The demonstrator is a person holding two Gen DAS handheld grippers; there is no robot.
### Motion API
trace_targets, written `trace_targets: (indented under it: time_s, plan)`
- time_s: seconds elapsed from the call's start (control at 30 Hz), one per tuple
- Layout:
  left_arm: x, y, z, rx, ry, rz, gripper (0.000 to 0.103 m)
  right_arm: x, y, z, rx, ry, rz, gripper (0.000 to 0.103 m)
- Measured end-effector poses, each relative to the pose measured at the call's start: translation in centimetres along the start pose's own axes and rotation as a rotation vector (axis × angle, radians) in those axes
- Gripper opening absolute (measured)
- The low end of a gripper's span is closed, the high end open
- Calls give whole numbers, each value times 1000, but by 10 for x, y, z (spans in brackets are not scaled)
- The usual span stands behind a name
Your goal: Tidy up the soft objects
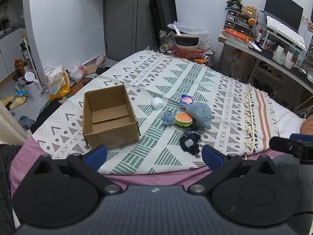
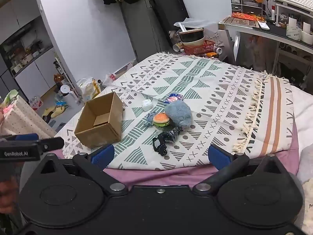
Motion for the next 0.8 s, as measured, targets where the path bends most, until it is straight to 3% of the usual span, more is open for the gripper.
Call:
trace_targets:
  time_s: [0.17,0.4,0.47,0.8]
  plan:
    - [4,-2,0,-2,-9,11,102,-11,5,-5,14,21,-13,103]
    - [-19,-27,-18,18,10,2,102,-24,3,-11,17,21,-28,103]
    - [-17,-6,-15,17,18,-31,102,-28,0,-12,15,29,-31,103]
    - [-23,-5,-27,25,27,-39,102,-31,4,-24,16,37,-49,103]
Point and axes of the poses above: each gripper's, at about its wrist camera, not at the fingertips, and x roughly the way its jaws point, z to its left, y to its underside, the point moved 9 cm from there along x, roughly the way its jaws point, and after that the axes turned 2 degrees about -y, right-handed, at the moved point
